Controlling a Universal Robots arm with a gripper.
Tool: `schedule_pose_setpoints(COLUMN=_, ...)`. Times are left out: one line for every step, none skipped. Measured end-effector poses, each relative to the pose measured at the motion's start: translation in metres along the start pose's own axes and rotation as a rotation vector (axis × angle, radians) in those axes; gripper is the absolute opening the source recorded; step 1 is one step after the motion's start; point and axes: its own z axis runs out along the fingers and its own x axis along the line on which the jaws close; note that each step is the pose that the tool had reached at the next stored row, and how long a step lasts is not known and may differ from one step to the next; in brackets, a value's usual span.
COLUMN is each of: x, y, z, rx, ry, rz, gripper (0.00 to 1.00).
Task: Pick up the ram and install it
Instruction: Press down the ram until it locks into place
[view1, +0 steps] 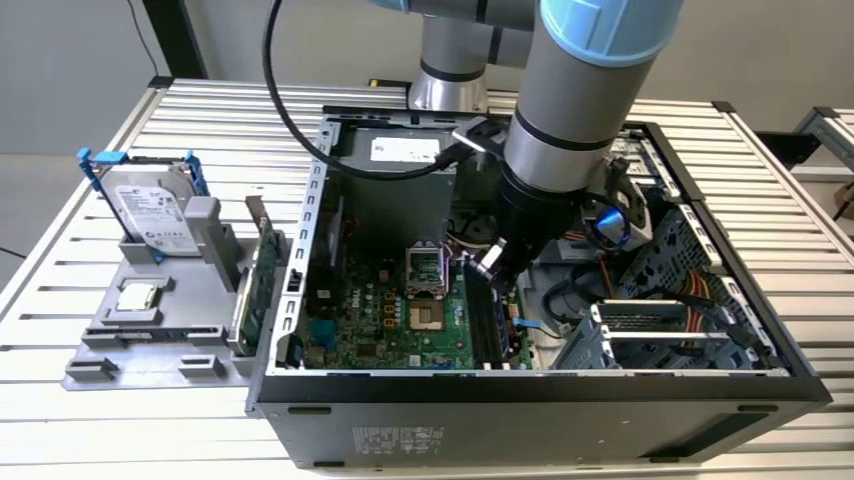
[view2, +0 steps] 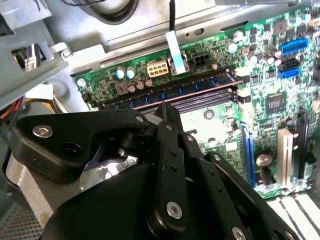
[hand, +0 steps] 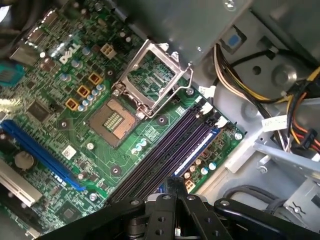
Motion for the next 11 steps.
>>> schedule_pose_setpoints(x=0.0000, y=0.0000, z=0.0000, rx=-0.0002, ry=0.0002, rz=-0.014, gripper=0.00)
schedule_pose_setpoints(x=0.0000, y=0.0000, z=0.0000, rx=-0.0003, ry=0.0003, rz=-0.027, gripper=0.00)
schedule_pose_setpoints(x=0.0000, y=0.0000, z=0.0000, rx=-0.0005, ry=0.0005, rz=-0.038, gripper=0.00)
schedule_pose_setpoints(x=0.0000, y=0.0000, z=0.0000, rx=-0.0006, ry=0.0006, rz=-0.048, gripper=0.00)
schedule_pose_setpoints(x=0.0000, y=0.0000, z=0.0000, rx=-0.0007, ry=0.0007, rz=-0.057, gripper=0.00)
schedule_pose_setpoints(x=0.0000, y=0.0000, z=0.0000, rx=-0.0009, ry=0.0008, rz=-0.065, gripper=0.00)
schedule_pose_setpoints(x=0.0000, y=0.0000, z=0.0000, rx=-0.0009, ry=0.0009, rz=-0.072, gripper=0.00)
schedule_pose_setpoints(x=0.0000, y=0.0000, z=0.0000, rx=-0.0010, ry=0.0010, rz=-0.078, gripper=0.00)
schedule_pose_setpoints(x=0.0000, y=0.0000, z=-0.0001, rx=-0.0010, ry=0.0012, rz=-0.084, gripper=0.00)
schedule_pose_setpoints(x=0.0000, y=0.0000, z=-0.0001, rx=-0.0010, ry=0.0013, rz=-0.089, gripper=0.00)
schedule_pose_setpoints(x=-0.0001, y=0.0000, z=-0.0001, rx=-0.0011, ry=0.0013, rz=-0.094, gripper=0.00)
